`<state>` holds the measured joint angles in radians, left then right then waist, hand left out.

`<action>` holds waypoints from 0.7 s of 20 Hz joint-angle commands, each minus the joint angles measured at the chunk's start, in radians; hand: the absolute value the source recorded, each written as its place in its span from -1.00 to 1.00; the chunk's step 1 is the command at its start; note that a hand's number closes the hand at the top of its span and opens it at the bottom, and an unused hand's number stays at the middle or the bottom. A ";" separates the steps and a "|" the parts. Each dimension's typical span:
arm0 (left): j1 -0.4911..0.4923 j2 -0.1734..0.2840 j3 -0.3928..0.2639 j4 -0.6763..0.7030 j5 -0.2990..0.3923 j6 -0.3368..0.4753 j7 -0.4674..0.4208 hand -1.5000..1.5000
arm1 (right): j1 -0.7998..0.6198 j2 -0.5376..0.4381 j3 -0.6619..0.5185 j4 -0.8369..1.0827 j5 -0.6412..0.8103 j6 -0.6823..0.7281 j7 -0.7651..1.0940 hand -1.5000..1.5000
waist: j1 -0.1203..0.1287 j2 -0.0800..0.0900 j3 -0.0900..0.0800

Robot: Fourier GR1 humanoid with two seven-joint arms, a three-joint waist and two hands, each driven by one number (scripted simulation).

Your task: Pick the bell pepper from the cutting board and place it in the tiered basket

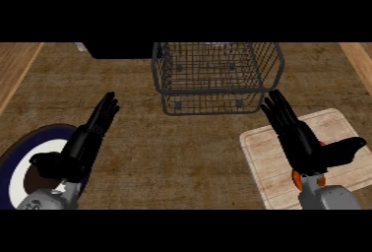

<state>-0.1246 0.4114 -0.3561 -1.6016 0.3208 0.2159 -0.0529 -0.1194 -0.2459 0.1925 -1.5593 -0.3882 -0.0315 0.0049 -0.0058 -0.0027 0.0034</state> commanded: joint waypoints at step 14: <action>-0.068 -0.063 0.027 0.039 -0.125 0.187 0.029 0.00 | -0.136 -0.367 -0.227 0.256 -0.598 0.989 0.007 -1.00 | 0.036 0.023 0.006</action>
<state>-0.1746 0.3602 -0.3281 -1.5644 0.2134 0.3773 -0.0332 -0.2457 -0.5283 -0.0201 -1.3860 -0.8592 0.6901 0.0035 0.0215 0.0197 0.0117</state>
